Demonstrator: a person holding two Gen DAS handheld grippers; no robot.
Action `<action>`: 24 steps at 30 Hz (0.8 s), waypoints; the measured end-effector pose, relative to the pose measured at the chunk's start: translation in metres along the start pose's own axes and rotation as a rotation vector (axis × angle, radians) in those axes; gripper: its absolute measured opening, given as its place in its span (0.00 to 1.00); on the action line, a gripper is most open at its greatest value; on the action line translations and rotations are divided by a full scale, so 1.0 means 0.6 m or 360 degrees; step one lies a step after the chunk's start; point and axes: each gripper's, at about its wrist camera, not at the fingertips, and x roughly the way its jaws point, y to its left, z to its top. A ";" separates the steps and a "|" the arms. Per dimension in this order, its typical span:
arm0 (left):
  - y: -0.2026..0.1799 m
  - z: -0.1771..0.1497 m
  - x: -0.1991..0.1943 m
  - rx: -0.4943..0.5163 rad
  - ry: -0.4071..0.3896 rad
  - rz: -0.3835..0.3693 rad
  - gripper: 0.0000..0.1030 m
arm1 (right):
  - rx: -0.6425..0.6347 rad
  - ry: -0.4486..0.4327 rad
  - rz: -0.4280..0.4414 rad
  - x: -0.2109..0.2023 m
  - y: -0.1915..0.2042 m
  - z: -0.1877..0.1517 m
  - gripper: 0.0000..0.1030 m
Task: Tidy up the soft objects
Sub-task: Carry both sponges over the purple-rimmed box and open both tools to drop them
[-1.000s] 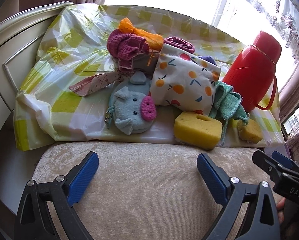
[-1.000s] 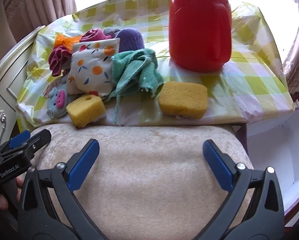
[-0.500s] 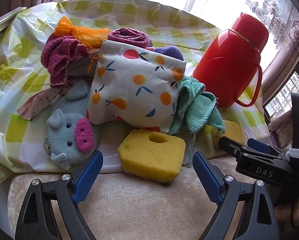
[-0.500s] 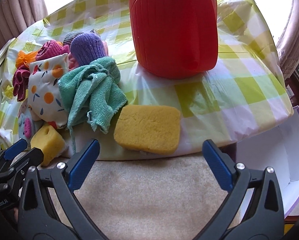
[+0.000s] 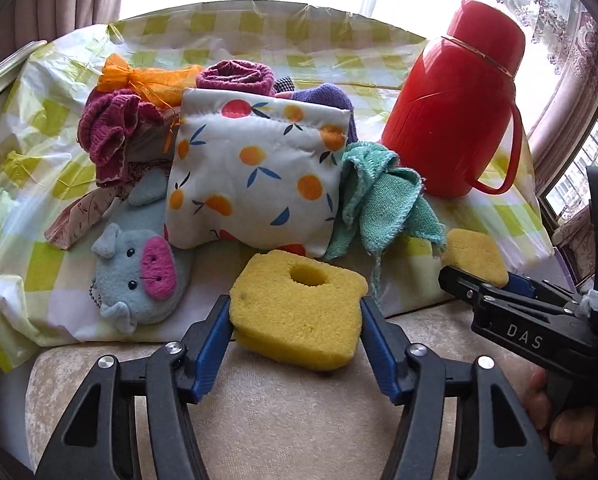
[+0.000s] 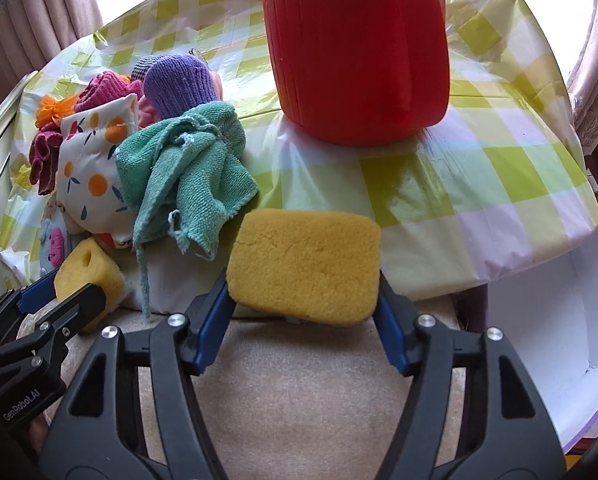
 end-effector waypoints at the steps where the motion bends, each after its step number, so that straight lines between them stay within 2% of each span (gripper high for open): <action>1: -0.005 -0.004 -0.006 -0.0012 -0.0017 -0.0012 0.61 | 0.0005 -0.0014 0.0011 -0.008 -0.004 -0.005 0.66; 7: -0.062 -0.023 -0.041 -0.0026 -0.0144 -0.0184 0.61 | 0.0041 -0.0085 0.0025 -0.053 -0.036 -0.024 0.66; 13: -0.150 -0.019 -0.036 0.0037 -0.0143 -0.0405 0.61 | 0.0179 -0.0124 -0.0017 -0.090 -0.106 -0.042 0.66; 22: -0.304 -0.016 -0.006 0.0246 -0.0043 -0.0652 0.61 | 0.0365 -0.0166 -0.0273 -0.136 -0.242 -0.079 0.66; 24: -0.330 -0.017 -0.001 0.0274 -0.0021 -0.0713 0.65 | 0.0411 -0.0173 -0.0335 -0.145 -0.273 -0.084 0.66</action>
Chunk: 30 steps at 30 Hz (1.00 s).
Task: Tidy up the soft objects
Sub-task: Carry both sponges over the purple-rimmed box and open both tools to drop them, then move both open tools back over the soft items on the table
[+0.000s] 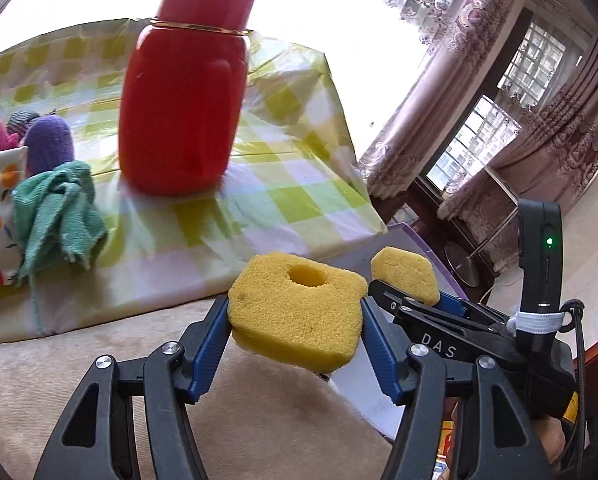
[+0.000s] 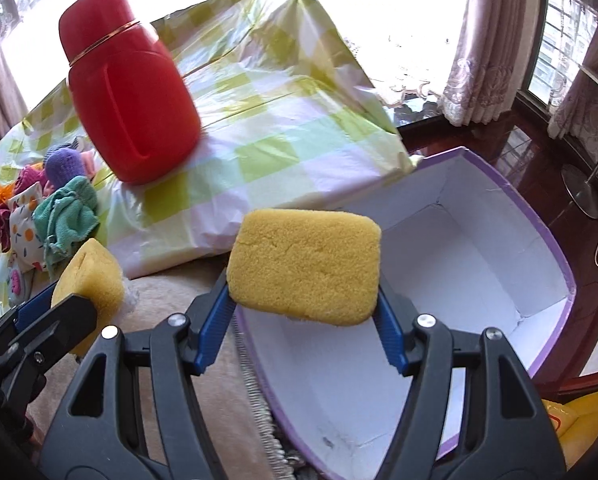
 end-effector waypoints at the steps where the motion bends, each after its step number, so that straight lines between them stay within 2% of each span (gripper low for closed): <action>1: -0.010 0.001 0.007 0.0012 0.0013 -0.0051 0.67 | 0.0031 -0.0006 -0.0035 -0.003 -0.017 0.000 0.66; 2: -0.020 0.003 0.014 0.0030 0.0033 -0.0096 0.68 | 0.0068 -0.0014 -0.0072 -0.004 -0.033 0.001 0.67; 4: -0.035 0.000 0.023 0.0067 0.0057 -0.0104 0.83 | 0.0147 -0.0035 -0.0141 -0.005 -0.064 0.003 0.70; 6: -0.034 -0.003 0.023 0.0054 0.0061 -0.0091 0.83 | 0.0220 -0.0063 -0.0205 -0.007 -0.089 0.002 0.88; 9: -0.009 -0.003 0.026 -0.0080 0.0090 -0.0113 0.83 | 0.0249 -0.0144 -0.0260 -0.010 -0.107 0.001 0.91; 13: 0.023 -0.007 0.022 -0.0253 0.0074 -0.0104 0.83 | 0.0123 -0.0189 -0.0215 -0.004 -0.096 0.000 0.91; 18: 0.041 -0.009 0.011 -0.0282 0.0066 0.0039 0.83 | 0.0071 -0.0204 -0.0048 -0.012 -0.074 -0.006 0.91; 21: 0.049 -0.010 0.001 -0.0265 0.0050 0.0125 0.83 | 0.0041 -0.0193 0.0004 -0.012 -0.060 -0.007 0.91; 30: 0.086 -0.017 -0.048 -0.0287 -0.0079 0.0221 0.81 | -0.0047 -0.0116 0.0129 -0.012 -0.008 -0.015 0.91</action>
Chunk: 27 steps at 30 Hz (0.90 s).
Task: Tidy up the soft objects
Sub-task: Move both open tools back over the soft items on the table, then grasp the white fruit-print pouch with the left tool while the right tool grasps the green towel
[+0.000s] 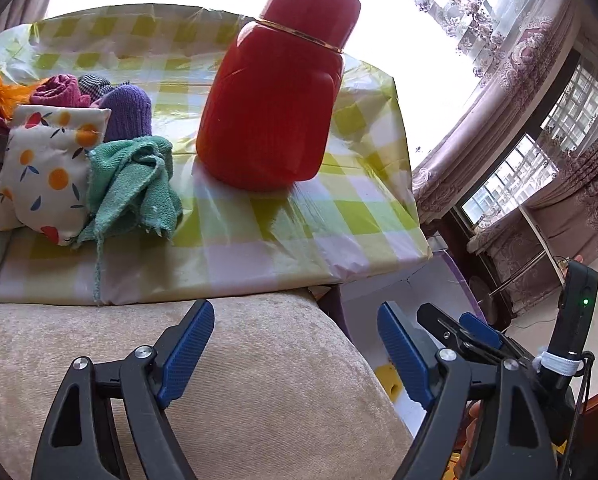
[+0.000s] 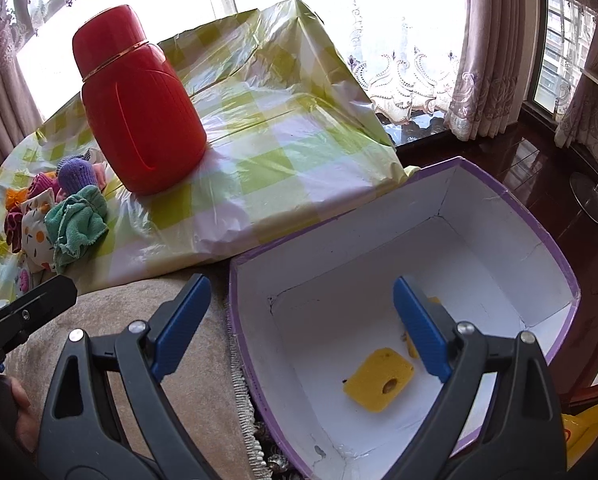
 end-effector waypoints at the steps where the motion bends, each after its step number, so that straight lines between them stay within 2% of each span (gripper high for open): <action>1: 0.009 0.000 -0.008 -0.0010 -0.0022 0.0016 0.81 | -0.0013 0.0006 0.0021 0.000 0.008 0.000 0.91; 6: 0.063 0.004 -0.041 -0.0087 -0.0110 0.0133 0.81 | -0.0076 0.0043 0.0125 -0.001 0.055 -0.005 0.91; 14: 0.168 0.007 -0.092 -0.0281 -0.0236 0.0269 0.81 | -0.0244 0.0045 0.0205 -0.002 0.138 -0.007 0.91; 20: 0.225 0.019 -0.109 -0.0398 -0.0305 0.0332 0.81 | -0.0378 0.0059 0.0235 0.012 0.199 -0.007 0.91; 27: 0.274 0.045 -0.097 -0.0504 -0.0290 0.0337 0.82 | -0.0455 0.0061 0.0270 0.037 0.259 0.004 0.91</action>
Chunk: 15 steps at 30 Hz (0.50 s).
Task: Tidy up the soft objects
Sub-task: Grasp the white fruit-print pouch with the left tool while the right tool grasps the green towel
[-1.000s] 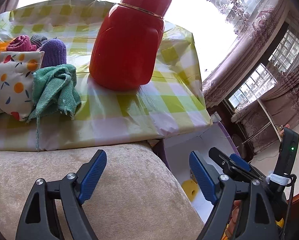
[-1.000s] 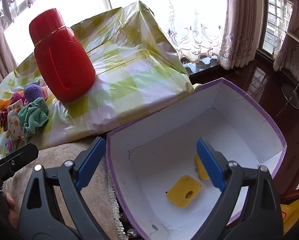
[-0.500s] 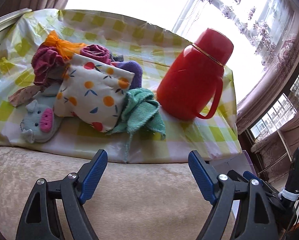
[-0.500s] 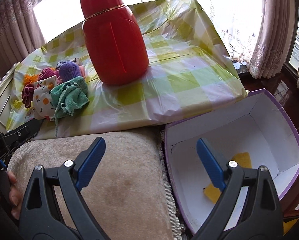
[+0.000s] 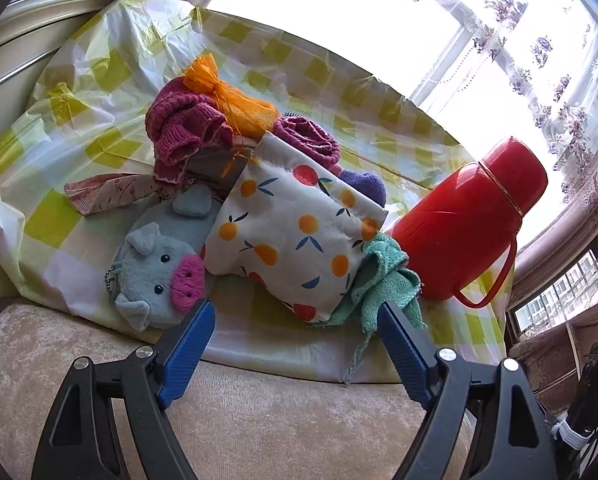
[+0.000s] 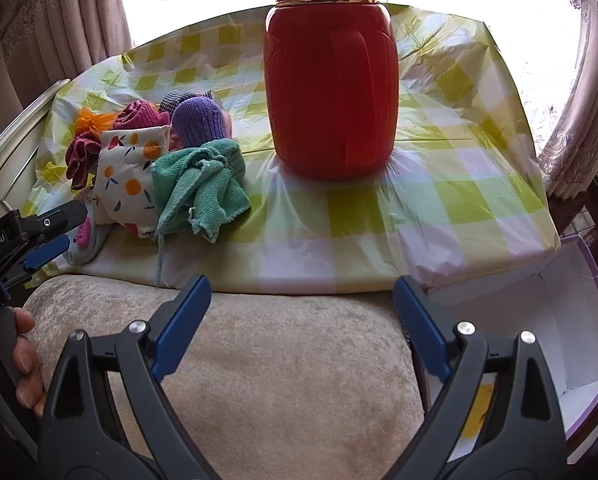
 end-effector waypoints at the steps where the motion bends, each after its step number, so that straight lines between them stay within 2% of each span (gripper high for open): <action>1: 0.000 0.005 0.005 0.0004 0.0006 0.0004 0.82 | -0.0009 -0.0006 0.0008 0.004 0.009 0.005 0.91; 5: -0.020 0.028 0.034 0.0092 0.0044 0.0035 0.84 | -0.0073 -0.0004 0.0021 0.028 0.043 0.022 0.91; 9: -0.042 0.044 0.072 0.0195 0.0133 0.0091 0.94 | -0.0126 0.0001 0.0041 0.051 0.067 0.037 0.91; 12: -0.055 0.052 0.098 0.0257 0.0183 0.0189 1.00 | -0.0169 0.0016 0.0065 0.070 0.082 0.046 0.91; 15: -0.063 0.059 0.122 0.0299 0.0236 0.0272 1.00 | -0.0193 0.0046 0.0076 0.088 0.091 0.050 0.91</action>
